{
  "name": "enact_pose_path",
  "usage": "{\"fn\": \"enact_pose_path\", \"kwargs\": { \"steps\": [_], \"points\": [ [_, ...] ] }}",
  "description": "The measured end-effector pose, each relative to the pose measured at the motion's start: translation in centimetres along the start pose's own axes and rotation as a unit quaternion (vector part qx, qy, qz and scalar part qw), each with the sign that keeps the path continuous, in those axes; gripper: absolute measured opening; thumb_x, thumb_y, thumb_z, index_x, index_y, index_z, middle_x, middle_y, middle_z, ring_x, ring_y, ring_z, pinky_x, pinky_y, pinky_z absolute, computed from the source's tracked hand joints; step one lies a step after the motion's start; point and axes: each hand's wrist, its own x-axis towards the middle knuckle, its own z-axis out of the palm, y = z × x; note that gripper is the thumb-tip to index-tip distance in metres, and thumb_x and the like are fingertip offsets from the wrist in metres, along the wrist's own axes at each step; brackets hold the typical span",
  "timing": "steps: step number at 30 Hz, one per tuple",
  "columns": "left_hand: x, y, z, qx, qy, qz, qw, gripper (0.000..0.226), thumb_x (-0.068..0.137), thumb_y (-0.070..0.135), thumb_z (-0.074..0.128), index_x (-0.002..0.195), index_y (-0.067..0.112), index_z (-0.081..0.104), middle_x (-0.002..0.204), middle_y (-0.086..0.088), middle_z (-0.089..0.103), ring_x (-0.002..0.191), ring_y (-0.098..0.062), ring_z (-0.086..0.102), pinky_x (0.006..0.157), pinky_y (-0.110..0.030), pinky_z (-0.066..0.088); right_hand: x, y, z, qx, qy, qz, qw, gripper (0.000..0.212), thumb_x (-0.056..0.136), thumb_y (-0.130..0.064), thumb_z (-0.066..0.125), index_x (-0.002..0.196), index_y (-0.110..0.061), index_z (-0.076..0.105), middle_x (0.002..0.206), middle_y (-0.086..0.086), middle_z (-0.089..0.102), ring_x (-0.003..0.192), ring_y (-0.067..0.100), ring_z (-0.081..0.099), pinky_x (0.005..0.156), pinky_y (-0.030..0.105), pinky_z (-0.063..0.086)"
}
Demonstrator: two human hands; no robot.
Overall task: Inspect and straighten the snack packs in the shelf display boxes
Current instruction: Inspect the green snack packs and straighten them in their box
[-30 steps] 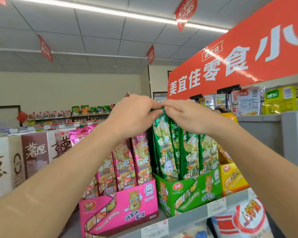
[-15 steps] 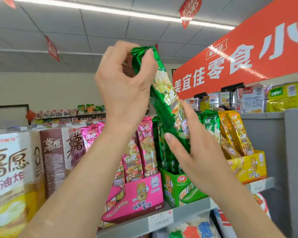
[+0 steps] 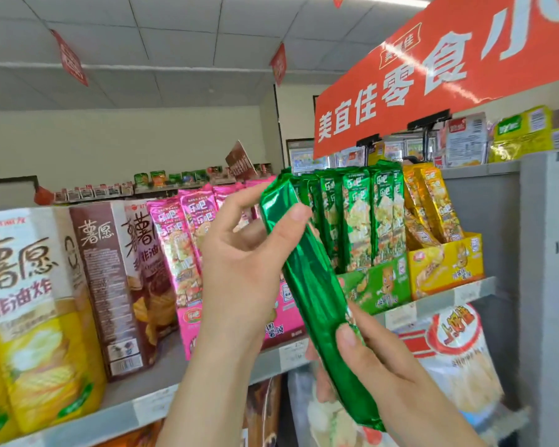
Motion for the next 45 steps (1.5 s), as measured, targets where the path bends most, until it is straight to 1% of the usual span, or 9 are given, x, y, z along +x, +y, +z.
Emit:
{"fn": "enact_pose_path", "kwargs": {
  "steps": [2,8,12,15,20,23,27,31,45],
  "points": [
    [-1.2,-0.9,-0.1,0.012,0.034,-0.016,0.999,0.016,0.073,0.03,0.078,0.086,0.033,0.068,0.084,-0.012,0.076,0.074,-0.031,0.069,0.069,-0.06,0.055,-0.8,0.6,-0.2,-0.014,-0.017,0.028,0.999,0.06,0.065,-0.076,0.06,0.121,-0.054,0.06,0.102,-0.009,0.072,0.09,0.006,0.064,0.082,0.022,0.047],
    [-2.8,-2.0,-0.3,0.02,0.08,-0.045,0.996,0.022,0.073,0.045,0.073,0.081,0.029,0.061,0.074,-0.043,0.052,0.067,-0.03,0.046,0.051,-0.057,0.041,-2.5,1.5,0.2,0.008,-0.01,0.042,0.999,0.036,0.077,-0.06,0.059,0.111,-0.049,0.066,0.082,0.012,0.067,0.067,0.018,0.061,0.066,0.028,0.046],
    [-3.2,-2.2,-0.9,0.021,0.097,-0.023,0.995,0.019,0.078,0.043,0.072,0.072,0.028,0.063,0.057,-0.017,0.043,0.057,-0.023,0.034,0.047,-0.037,0.024,-3.1,1.6,0.3,0.06,-0.03,0.044,0.997,0.041,0.072,-0.053,0.065,0.11,-0.037,0.069,0.078,0.009,0.066,0.064,0.021,0.059,0.061,0.027,0.046],
    [-3.5,-2.3,-0.9,-0.018,0.097,-0.029,0.995,0.02,0.086,0.033,0.069,0.067,0.027,0.062,0.057,0.01,0.062,0.052,-0.01,0.05,0.055,-0.028,0.036,-3.5,1.6,0.2,0.087,-0.045,0.051,0.994,0.042,0.073,-0.048,0.068,0.112,-0.032,0.069,0.079,0.011,0.066,0.058,0.023,0.057,0.05,0.025,0.044],
    [-3.7,-2.9,-0.8,-0.135,0.077,-0.09,0.984,0.027,0.096,0.024,0.059,0.069,0.022,0.06,0.066,0.008,0.067,0.059,-0.006,0.064,0.051,-0.021,0.048,-4.3,1.7,-0.2,0.142,-0.077,0.059,0.985,0.048,0.07,-0.038,0.079,0.117,-0.032,0.069,0.086,0.009,0.072,0.063,0.011,0.063,0.06,0.015,0.048],
    [-3.5,-2.8,-0.6,-0.219,0.068,-0.158,0.96,0.016,0.084,0.035,0.065,0.091,0.023,0.072,0.084,0.003,0.069,0.075,-0.012,0.066,0.062,-0.026,0.055,-4.7,1.8,-0.1,0.158,-0.075,0.055,0.983,0.067,0.063,-0.051,0.087,0.122,-0.026,0.067,0.075,0.014,0.06,0.042,0.009,0.05,0.039,0.016,0.039],
    [-4.2,-3.0,0.2,-0.233,0.051,-0.175,0.955,0.053,0.08,0.04,0.063,0.122,0.006,0.061,0.101,-0.01,0.062,0.085,-0.02,0.059,0.074,-0.033,0.052,-5.2,2.1,-0.4,0.174,-0.027,0.075,0.981,0.077,0.058,-0.061,0.085,0.126,-0.032,0.064,0.068,0.015,0.042,0.036,0.013,0.037,0.041,0.015,0.03],
    [-5.7,-3.7,1.4,-0.226,0.054,-0.19,0.954,0.064,0.077,0.031,0.071,0.128,-0.003,0.053,0.107,-0.018,0.061,0.083,-0.02,0.06,0.073,-0.036,0.052,-5.6,1.8,-0.8,0.219,0.061,0.126,0.966,0.082,0.031,-0.054,0.094,0.106,-0.03,0.074,0.075,0.015,0.057,0.038,0.013,0.044,0.036,0.014,0.035],
    [-13.4,-5.0,4.7,-0.131,-0.017,-0.211,0.969,0.033,0.072,0.025,0.079,0.104,0.025,0.07,0.087,0.001,0.072,0.078,-0.014,0.066,0.07,-0.027,0.053,-6.9,1.4,-3.0,0.2,0.088,0.093,0.972,0.019,0.068,-0.034,0.077,0.08,-0.029,0.064,0.066,0.005,0.054,0.043,0.01,0.041,0.047,0.017,0.032]
  ]
}}
